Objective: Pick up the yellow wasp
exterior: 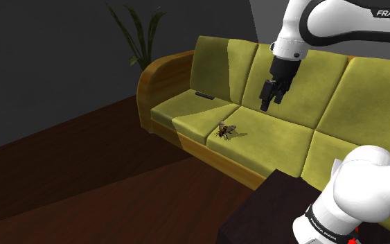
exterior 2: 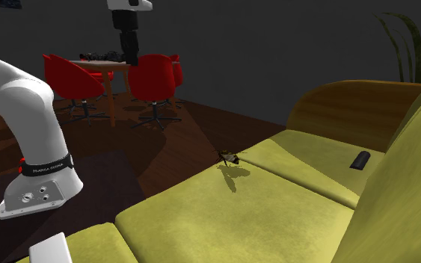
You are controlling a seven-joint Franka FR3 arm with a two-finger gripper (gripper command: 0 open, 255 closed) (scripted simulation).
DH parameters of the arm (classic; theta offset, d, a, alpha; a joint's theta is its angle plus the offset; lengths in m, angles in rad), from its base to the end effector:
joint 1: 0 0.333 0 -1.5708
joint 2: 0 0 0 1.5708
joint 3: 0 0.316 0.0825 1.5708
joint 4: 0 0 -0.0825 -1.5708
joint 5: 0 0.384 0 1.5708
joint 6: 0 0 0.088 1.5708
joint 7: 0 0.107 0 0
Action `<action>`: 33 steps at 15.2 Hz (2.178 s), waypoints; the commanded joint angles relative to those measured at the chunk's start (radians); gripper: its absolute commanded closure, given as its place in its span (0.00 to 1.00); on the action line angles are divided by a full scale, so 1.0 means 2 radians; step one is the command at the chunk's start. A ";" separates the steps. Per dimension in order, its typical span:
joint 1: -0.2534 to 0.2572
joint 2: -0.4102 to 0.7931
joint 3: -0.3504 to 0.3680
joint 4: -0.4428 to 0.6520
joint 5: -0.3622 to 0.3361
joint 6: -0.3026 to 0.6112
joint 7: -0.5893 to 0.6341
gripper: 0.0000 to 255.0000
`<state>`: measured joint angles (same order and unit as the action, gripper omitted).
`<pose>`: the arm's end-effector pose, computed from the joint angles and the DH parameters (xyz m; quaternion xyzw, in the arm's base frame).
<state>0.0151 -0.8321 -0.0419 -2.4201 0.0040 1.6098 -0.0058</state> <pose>0.2976 -0.0111 0.5774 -0.9998 0.0039 -0.0108 0.0174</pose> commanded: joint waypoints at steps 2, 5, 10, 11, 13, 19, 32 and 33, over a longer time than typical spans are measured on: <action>-0.004 0.010 0.003 -0.007 0.003 0.020 0.014 0.00; -0.018 0.046 0.011 -0.024 0.013 0.079 0.055 0.00; -0.039 0.117 0.022 -0.038 0.025 0.177 0.121 0.00; -0.043 0.133 0.024 -0.038 0.027 0.196 0.134 0.00; -0.051 0.166 0.028 -0.037 0.031 0.234 0.160 0.00; -0.075 0.272 0.033 -0.020 0.037 0.337 0.236 0.00; -0.111 0.505 0.012 0.080 0.046 0.500 0.388 0.00; -0.113 0.522 0.009 0.091 0.049 0.509 0.398 0.00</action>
<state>-0.2055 0.1730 -0.0177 -2.2612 0.0964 2.6047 0.7699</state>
